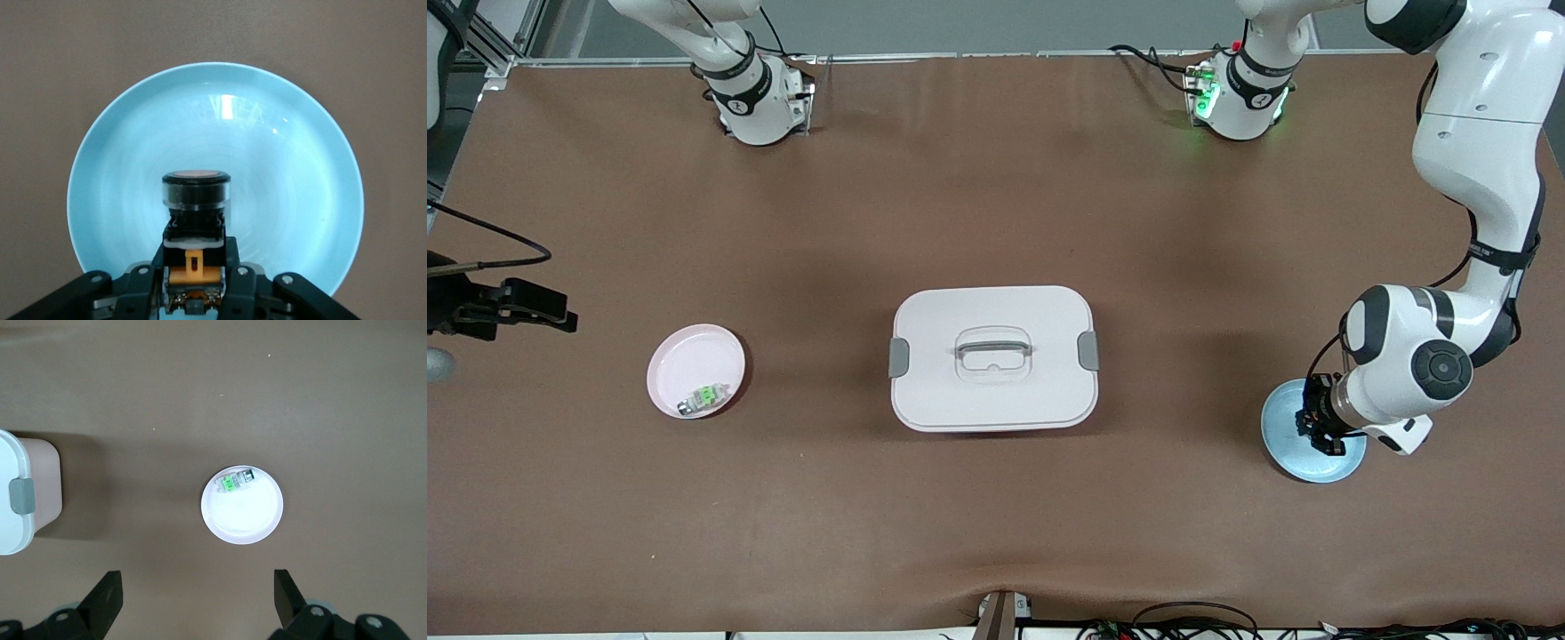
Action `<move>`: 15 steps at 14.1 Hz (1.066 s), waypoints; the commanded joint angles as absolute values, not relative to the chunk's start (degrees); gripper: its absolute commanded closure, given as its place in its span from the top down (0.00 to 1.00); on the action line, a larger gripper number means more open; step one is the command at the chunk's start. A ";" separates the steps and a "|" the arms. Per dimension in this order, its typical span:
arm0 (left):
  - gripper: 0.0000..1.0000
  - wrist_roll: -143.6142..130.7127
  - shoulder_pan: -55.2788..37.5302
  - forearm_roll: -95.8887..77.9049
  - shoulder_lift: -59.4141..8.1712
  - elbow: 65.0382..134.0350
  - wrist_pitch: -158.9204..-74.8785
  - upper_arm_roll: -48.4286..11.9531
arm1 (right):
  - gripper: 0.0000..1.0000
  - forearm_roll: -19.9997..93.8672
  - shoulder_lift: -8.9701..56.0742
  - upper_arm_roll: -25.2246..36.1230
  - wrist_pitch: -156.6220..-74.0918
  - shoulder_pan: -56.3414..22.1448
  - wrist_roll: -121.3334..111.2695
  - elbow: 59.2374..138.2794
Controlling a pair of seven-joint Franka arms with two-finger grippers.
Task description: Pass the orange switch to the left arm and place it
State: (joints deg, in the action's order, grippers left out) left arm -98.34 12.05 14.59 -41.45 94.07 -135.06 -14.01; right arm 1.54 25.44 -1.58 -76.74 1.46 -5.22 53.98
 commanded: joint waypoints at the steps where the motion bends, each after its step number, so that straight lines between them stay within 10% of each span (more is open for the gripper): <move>1: 0.01 -99.84 12.04 16.17 -41.84 94.13 -135.53 -13.80 | 1.00 -0.61 22.94 -2.37 -73.40 2.46 -6.68 55.02; 10: 0.23 -99.93 11.95 17.93 -42.19 94.22 -135.53 -13.45 | 1.00 0.09 18.72 -2.46 -70.31 2.72 2.29 57.47; 12: 0.59 -99.76 11.95 17.84 -42.10 94.04 -135.53 -13.53 | 1.00 0.26 18.11 -2.46 -70.66 3.16 2.20 59.58; 13: 1.00 -99.84 12.04 17.84 -42.01 93.96 -135.53 -13.54 | 1.00 0.26 17.24 -2.46 -71.01 3.16 2.20 60.89; 15: 1.00 -100.11 12.21 17.84 -41.57 93.87 -135.53 -13.62 | 1.00 0.26 15.39 -2.37 -72.68 3.16 2.20 64.41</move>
State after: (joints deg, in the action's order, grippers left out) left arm -98.53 12.04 16.48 -42.37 93.77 -135.12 -13.57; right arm 0.45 19.66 -1.60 -70.72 2.13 1.55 58.31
